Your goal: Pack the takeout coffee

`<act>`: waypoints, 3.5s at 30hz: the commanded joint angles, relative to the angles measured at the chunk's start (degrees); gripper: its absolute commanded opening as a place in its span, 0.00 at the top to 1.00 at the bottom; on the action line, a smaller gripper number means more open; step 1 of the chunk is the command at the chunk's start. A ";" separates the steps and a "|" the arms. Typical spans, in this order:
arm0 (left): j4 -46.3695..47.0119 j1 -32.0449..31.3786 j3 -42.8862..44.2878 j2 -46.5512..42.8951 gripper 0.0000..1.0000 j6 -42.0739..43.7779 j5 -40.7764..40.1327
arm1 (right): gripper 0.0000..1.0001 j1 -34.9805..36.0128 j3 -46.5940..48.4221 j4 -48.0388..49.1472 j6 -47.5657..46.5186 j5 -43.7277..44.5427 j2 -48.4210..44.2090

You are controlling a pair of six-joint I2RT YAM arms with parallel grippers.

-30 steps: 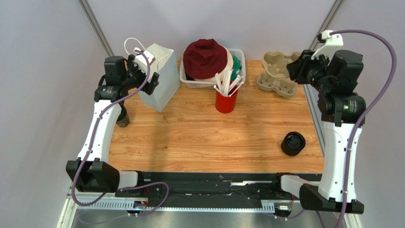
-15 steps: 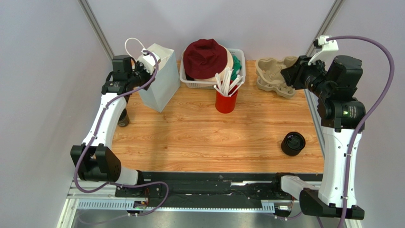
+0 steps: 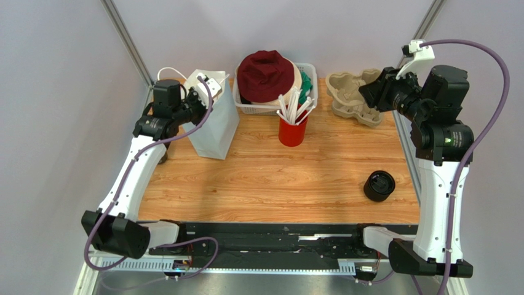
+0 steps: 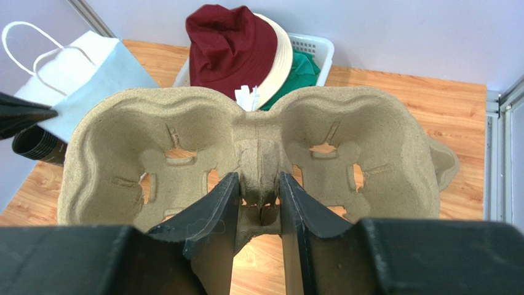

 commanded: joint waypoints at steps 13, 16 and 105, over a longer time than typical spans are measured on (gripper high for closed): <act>-7.93 -19.11 -8.10 -17.02 0.91 -7.98 -2.02 | 0.66 9.42 8.81 -1.80 0.01 2.32 2.21; -7.41 -19.64 -9.07 -16.58 0.96 -8.51 -4.12 | 0.66 11.80 9.60 -2.06 0.09 3.56 2.65; -7.67 -13.32 -5.74 -27.74 0.12 -14.23 3.69 | 0.29 28.32 -42.34 17.09 -20.82 19.82 20.49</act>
